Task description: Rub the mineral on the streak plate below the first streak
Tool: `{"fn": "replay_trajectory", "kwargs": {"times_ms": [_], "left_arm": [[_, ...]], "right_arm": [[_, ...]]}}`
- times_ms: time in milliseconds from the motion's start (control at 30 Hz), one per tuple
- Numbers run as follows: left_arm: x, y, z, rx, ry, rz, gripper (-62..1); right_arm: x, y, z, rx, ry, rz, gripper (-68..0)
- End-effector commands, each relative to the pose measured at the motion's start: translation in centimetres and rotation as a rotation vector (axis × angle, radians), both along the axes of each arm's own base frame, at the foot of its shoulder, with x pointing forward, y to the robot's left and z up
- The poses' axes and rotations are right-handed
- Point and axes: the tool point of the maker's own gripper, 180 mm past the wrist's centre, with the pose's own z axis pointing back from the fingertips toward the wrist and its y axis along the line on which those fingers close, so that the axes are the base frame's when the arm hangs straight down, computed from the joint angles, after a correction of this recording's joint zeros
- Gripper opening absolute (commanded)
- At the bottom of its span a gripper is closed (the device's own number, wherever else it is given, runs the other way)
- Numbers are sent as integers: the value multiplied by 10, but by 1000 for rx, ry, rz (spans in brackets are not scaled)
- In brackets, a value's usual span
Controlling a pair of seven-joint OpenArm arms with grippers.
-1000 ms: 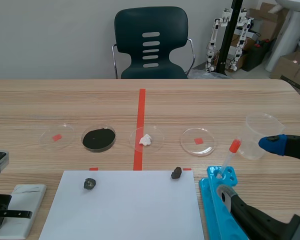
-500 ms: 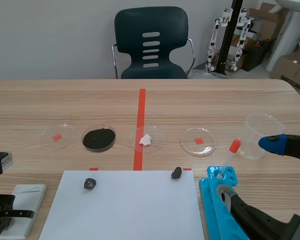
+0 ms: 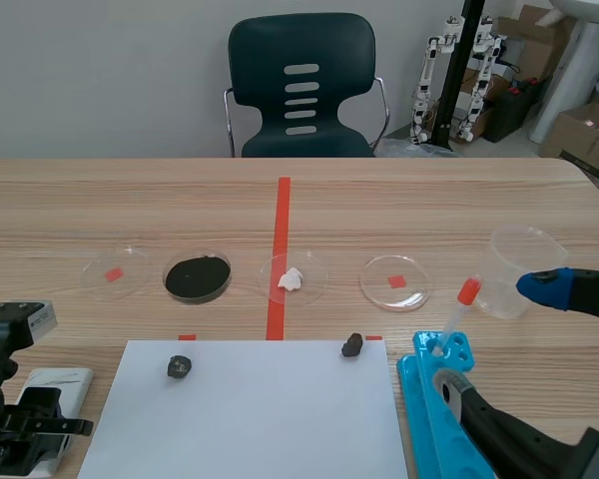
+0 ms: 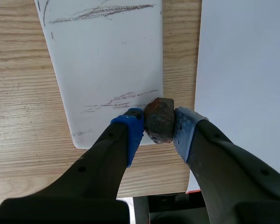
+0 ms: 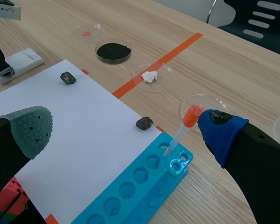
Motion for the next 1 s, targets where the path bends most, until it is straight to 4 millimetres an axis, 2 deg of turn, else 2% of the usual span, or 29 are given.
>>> {"fn": "replay_trajectory", "kwargs": {"times_ms": [0, 200, 433, 633, 967], "left_arm": [[-3, 10, -2, 65, 14, 9, -539], [-7, 41, 1, 228, 31, 61, -539], [-7, 59, 5, 325, 24, 94, -539], [-8, 55, 4, 306, 29, 89, -539], [-7, 19, -2, 110, 37, 31, -539]], "right_arm": [[4, 3, 10, 27, -32, 1, 4], [4, 3, 10, 27, -32, 1, 4], [4, 3, 10, 27, -32, 1, 4], [4, 3, 10, 27, -32, 1, 4], [4, 3, 10, 27, -32, 1, 4]]}}
